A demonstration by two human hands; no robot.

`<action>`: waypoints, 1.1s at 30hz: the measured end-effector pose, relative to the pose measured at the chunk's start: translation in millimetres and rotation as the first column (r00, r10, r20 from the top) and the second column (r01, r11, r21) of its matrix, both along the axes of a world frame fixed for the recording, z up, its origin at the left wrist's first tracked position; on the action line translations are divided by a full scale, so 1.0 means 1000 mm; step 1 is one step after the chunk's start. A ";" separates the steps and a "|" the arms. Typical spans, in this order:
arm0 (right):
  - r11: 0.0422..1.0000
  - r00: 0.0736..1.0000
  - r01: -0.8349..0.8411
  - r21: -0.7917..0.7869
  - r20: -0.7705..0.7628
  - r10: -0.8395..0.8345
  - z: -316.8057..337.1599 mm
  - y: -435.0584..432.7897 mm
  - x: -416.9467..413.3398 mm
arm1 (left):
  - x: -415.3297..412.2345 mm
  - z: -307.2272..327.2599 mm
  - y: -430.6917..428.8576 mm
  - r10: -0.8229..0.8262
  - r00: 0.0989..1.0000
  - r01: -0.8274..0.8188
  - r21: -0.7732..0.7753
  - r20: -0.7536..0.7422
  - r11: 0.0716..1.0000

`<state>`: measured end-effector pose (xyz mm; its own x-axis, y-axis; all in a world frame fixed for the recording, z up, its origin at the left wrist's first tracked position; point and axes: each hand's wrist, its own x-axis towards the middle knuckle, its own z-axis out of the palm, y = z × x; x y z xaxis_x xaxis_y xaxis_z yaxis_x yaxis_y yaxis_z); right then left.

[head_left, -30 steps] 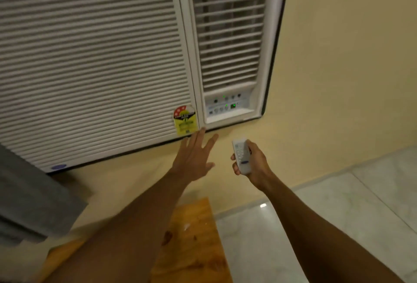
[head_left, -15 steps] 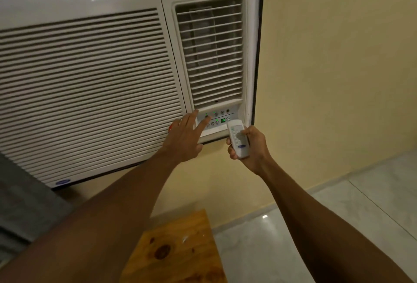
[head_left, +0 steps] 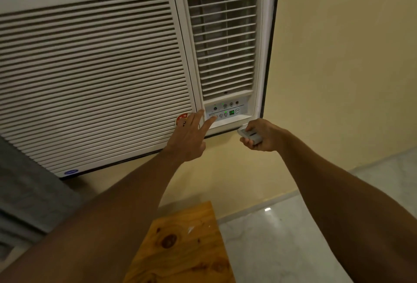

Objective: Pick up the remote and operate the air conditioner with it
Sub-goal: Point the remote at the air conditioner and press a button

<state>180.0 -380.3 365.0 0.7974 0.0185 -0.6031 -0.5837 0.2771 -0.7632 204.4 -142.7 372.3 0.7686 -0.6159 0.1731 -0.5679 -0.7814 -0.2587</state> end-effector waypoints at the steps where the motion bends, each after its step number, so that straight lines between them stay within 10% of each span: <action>1: 1.000 1.000 -0.005 -0.011 0.003 0.005 -0.001 -0.002 0.000 | 0.001 -0.001 0.001 -0.002 1.000 0.002 0.005 0.003 1.000; 22: 0.998 0.988 0.000 -0.068 0.153 0.011 0.004 0.012 -0.006 | -0.003 -0.011 0.008 0.017 1.000 -0.017 0.038 0.009 0.999; 33: 0.849 0.873 0.420 -0.321 0.398 -0.281 -0.041 0.046 -0.016 | -0.016 -0.039 0.019 0.045 0.997 -0.044 0.036 -0.055 0.998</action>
<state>164.3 -334.7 323.9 0.8537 -0.4782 -0.2063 -0.2040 0.0575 -0.9773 188.2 -123.4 333.4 0.8032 -0.5858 0.1083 -0.5470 -0.7972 -0.2553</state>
